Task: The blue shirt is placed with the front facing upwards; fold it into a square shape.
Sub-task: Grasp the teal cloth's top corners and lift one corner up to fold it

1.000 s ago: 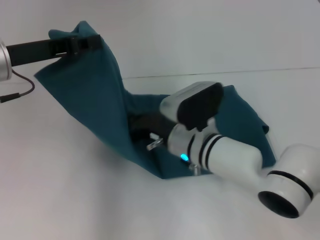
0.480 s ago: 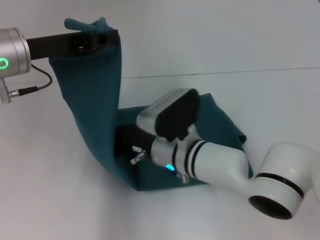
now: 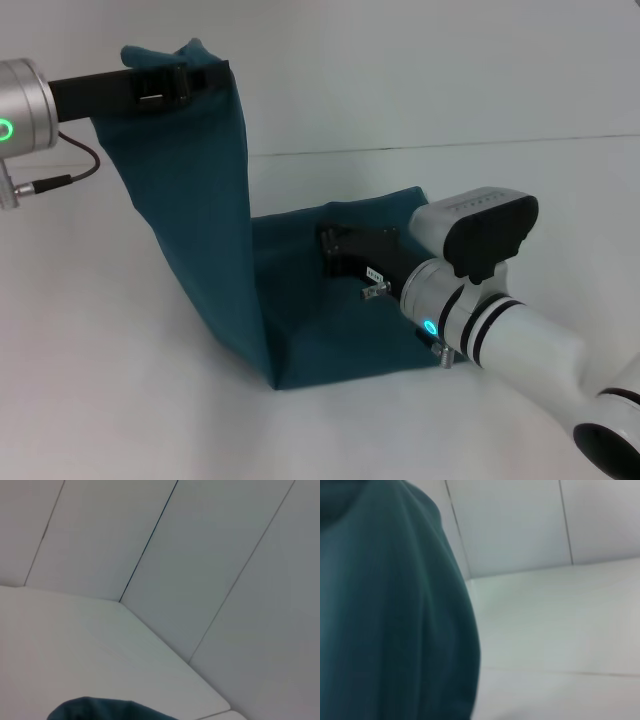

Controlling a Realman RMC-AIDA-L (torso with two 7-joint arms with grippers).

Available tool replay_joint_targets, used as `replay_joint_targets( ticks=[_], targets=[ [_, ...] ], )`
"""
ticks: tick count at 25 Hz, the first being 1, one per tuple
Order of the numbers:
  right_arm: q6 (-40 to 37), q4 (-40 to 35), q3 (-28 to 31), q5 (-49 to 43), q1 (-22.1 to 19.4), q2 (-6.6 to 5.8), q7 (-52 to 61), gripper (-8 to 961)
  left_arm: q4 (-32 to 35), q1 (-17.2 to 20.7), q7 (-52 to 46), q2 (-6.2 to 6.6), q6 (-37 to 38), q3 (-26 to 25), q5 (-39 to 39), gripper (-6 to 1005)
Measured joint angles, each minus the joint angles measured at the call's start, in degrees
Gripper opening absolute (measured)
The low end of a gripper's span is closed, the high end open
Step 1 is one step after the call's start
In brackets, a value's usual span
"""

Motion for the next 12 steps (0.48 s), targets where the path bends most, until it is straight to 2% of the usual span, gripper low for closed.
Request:
replay_joint_targets(
  ticks=[12],
  targets=[
    [10.61, 3.99, -4.35, -0.30, 8.59, 0.82, 0.13, 29, -0.17, 0.04, 0.00, -0.03, 0.11, 0.21, -1.48, 57]
  ],
)
